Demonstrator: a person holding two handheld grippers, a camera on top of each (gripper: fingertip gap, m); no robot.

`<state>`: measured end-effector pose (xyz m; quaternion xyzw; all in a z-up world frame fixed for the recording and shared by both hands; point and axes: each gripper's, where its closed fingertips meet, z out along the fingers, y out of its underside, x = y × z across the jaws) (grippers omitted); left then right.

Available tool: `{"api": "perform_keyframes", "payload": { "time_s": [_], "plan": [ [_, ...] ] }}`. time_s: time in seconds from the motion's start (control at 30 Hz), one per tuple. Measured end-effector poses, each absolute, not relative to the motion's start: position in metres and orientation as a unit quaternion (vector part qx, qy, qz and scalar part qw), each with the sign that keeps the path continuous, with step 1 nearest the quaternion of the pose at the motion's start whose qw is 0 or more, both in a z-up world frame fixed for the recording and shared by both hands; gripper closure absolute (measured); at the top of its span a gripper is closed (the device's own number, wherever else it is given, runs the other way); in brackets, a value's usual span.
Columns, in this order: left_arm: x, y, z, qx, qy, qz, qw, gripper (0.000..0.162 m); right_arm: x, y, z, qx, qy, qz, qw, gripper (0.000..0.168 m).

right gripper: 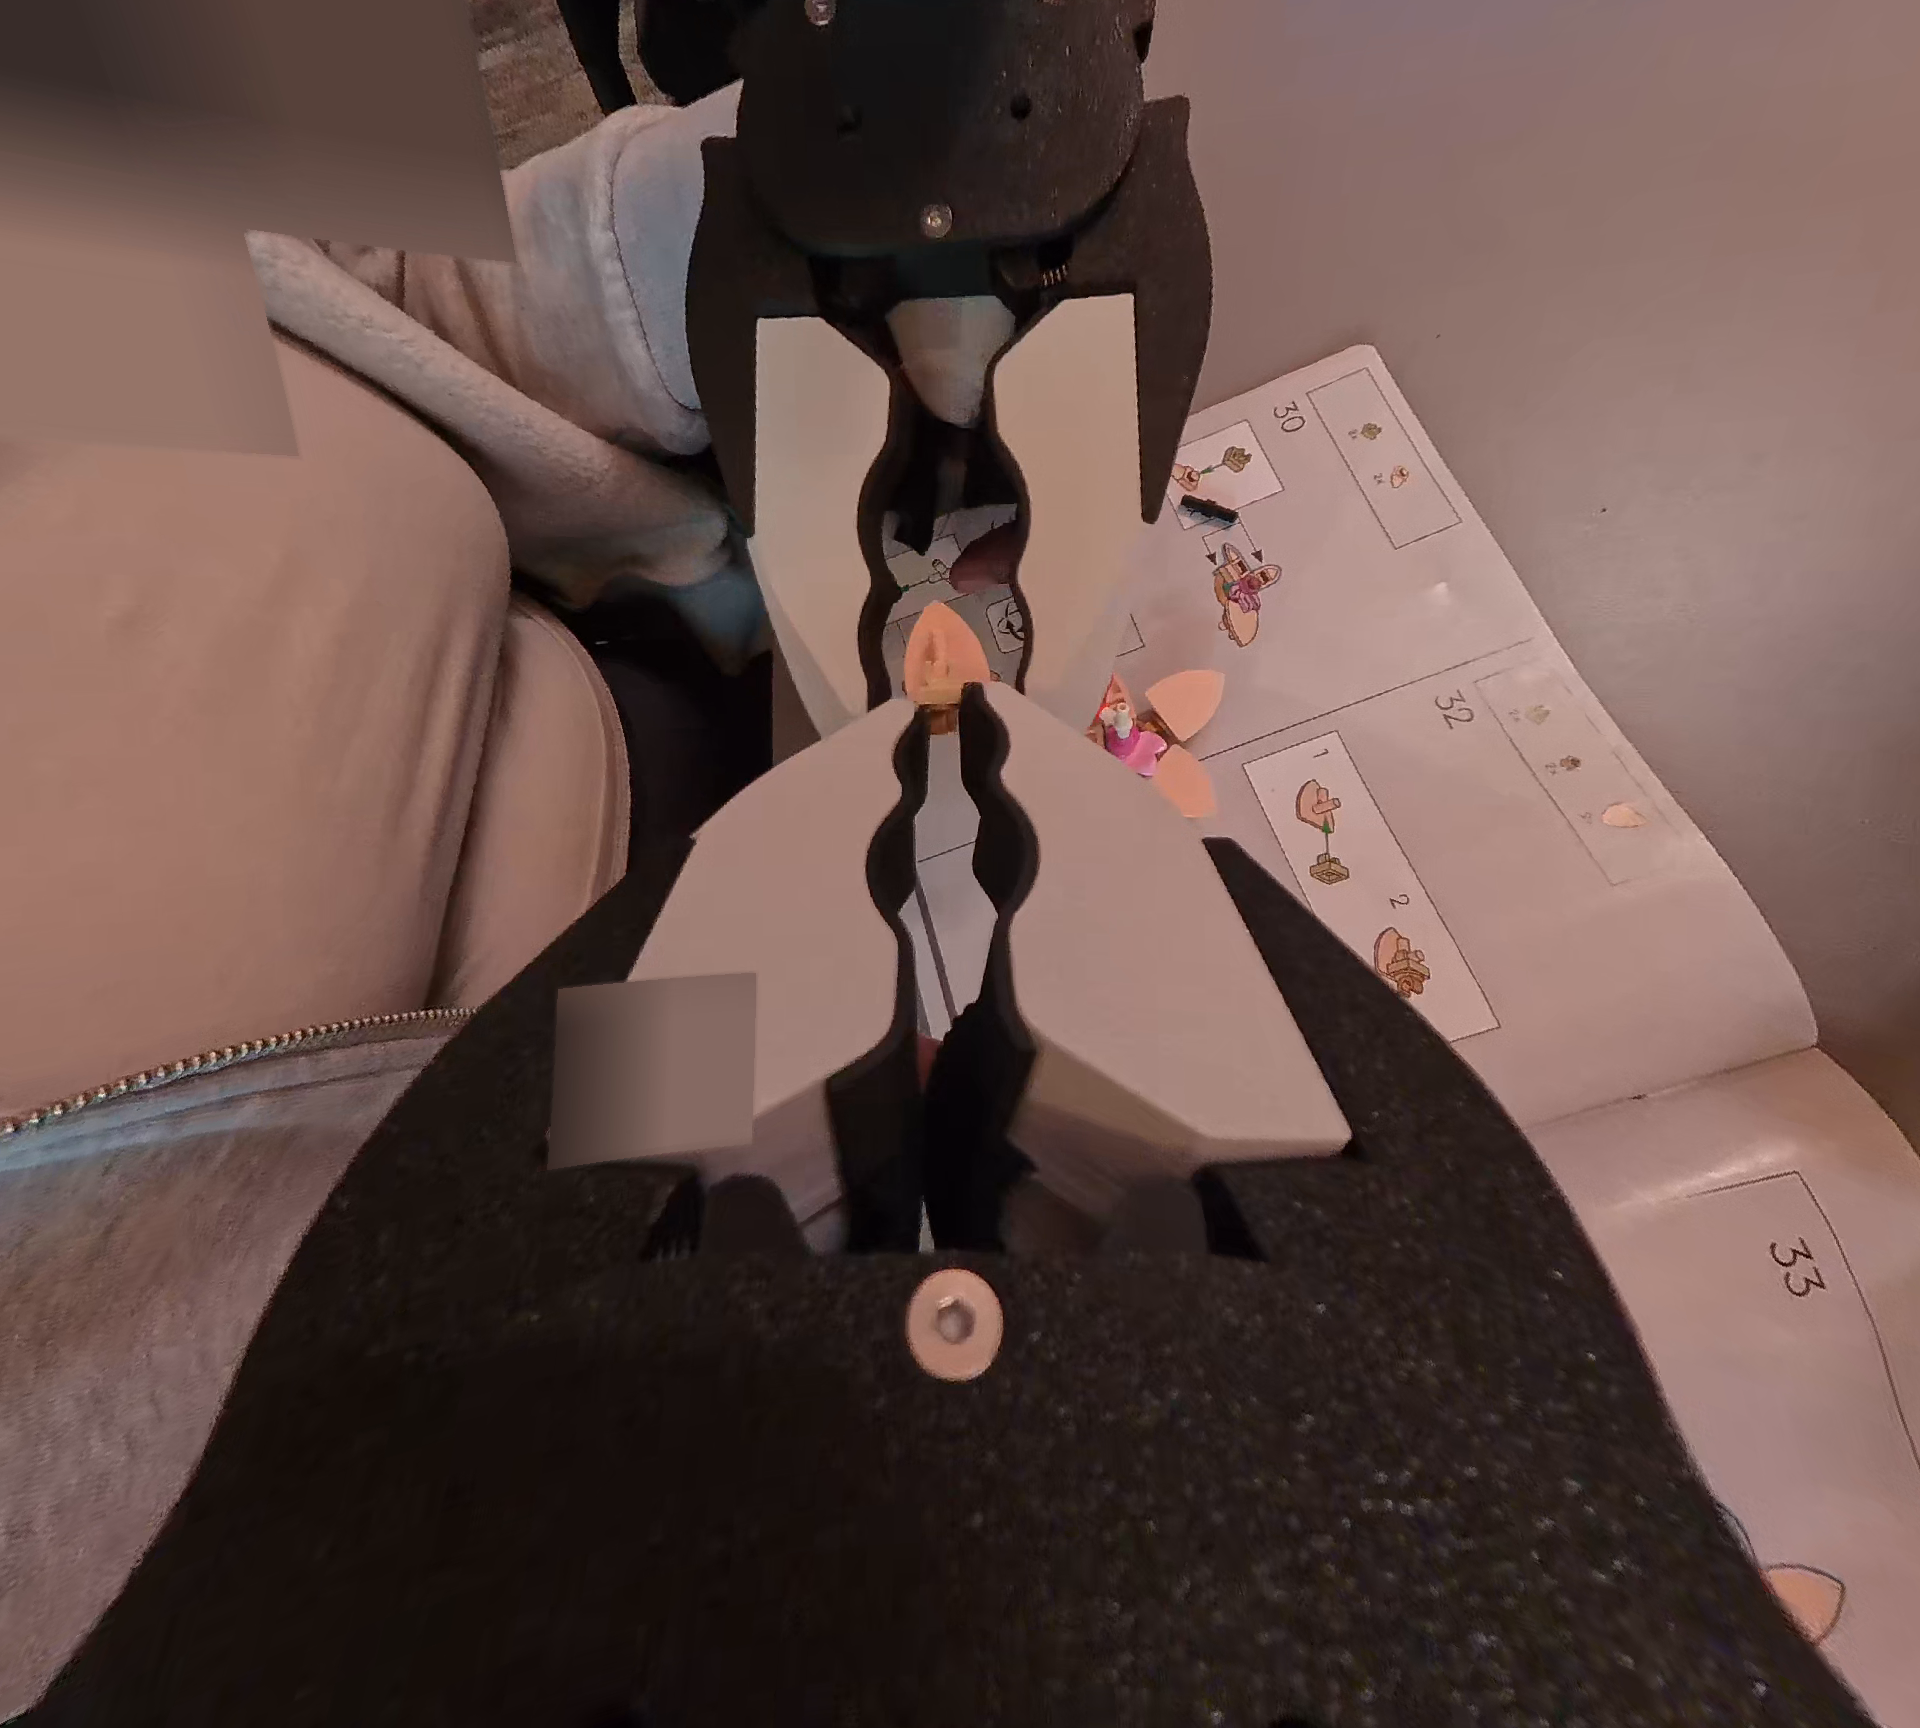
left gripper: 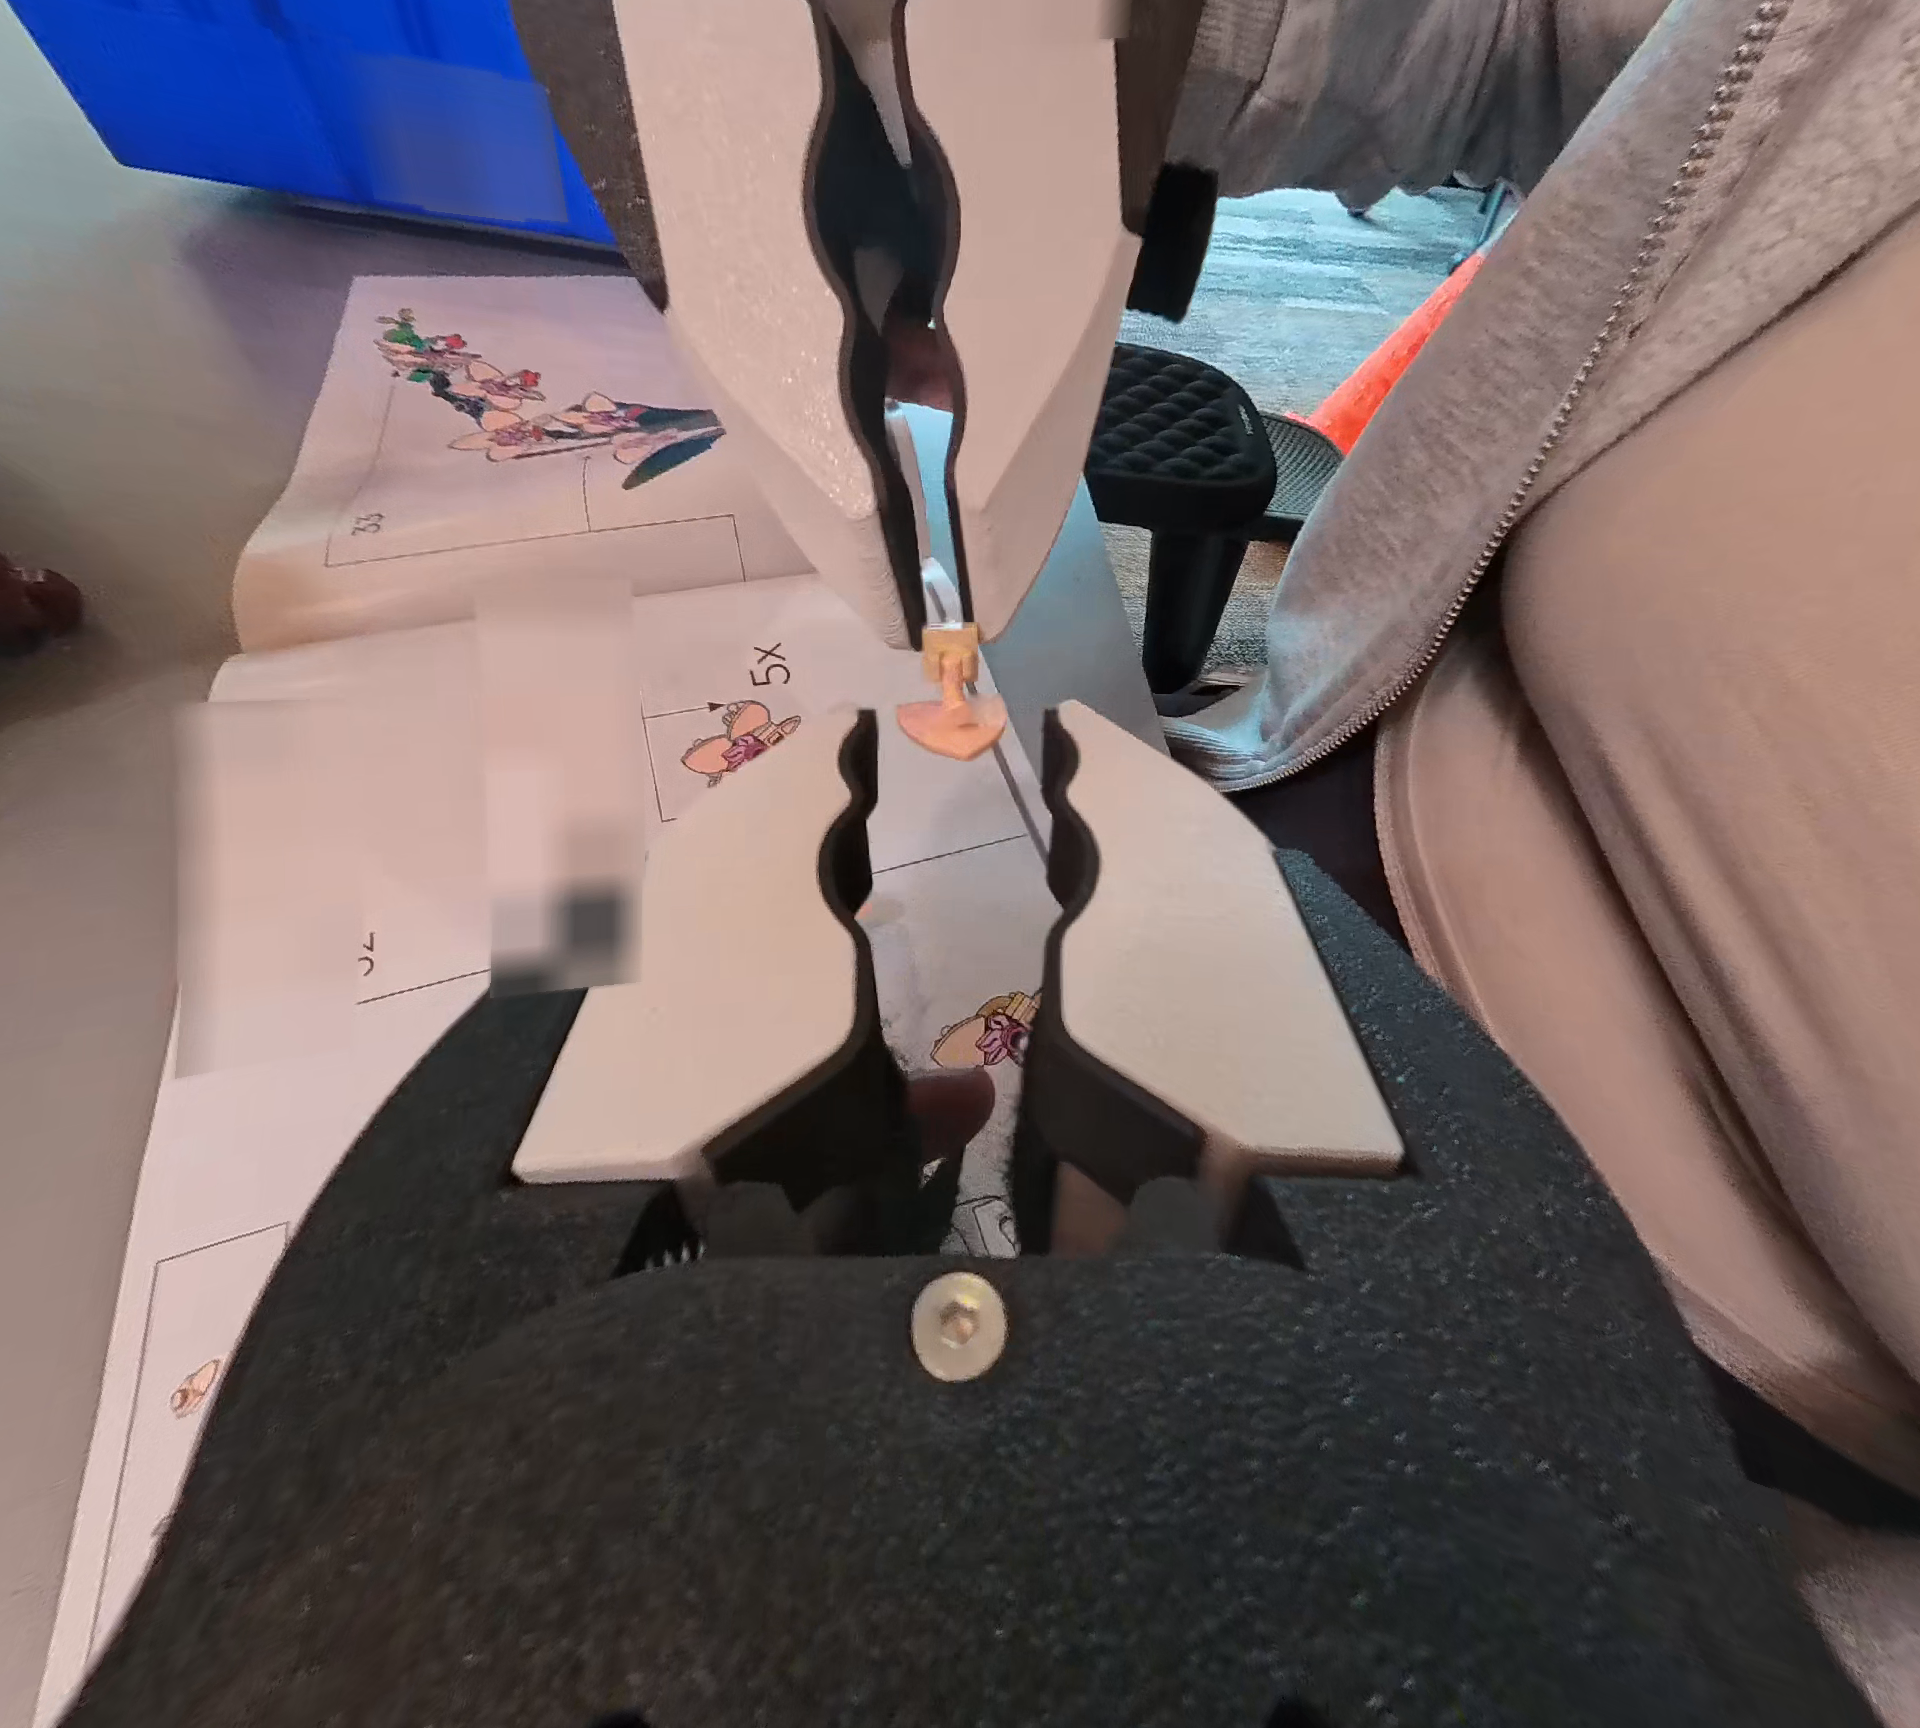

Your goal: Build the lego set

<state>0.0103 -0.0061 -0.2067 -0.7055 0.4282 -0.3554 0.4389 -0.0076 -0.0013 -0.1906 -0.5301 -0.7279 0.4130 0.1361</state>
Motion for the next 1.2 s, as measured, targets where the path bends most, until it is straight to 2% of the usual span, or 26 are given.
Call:
{"api": "perform_keyframes", "payload": {
  "time_s": [0.1, 0.23, 0.4, 0.77, 1.2],
  "plan": [
    [0.01, -0.005, -0.206, -0.703, 0.426, -0.358, 0.442, 0.133, -0.007, -0.001, -0.193, -0.53, -0.731, 0.409, 0.135, 0.162],
    [0.009, -0.005, -0.202, -0.698, 0.421, -0.362, 0.452, 0.145, -0.006, -0.003, -0.192, -0.53, -0.73, 0.412, 0.131, 0.163],
    [0.01, -0.008, -0.205, -0.7, 0.429, -0.362, 0.442, 0.146, -0.006, -0.003, -0.195, -0.531, -0.731, 0.409, 0.126, 0.163],
    [0.018, -0.018, -0.233, -0.74, 0.461, -0.34, 0.352, 0.146, 0.005, -0.008, -0.22, -0.523, -0.796, 0.286, 0.109, 0.162],
    [0.017, -0.016, -0.237, -0.754, 0.448, -0.343, 0.336, 0.147, 0.004, -0.006, -0.228, -0.536, -0.797, 0.254, 0.116, 0.162]
  ]
}}
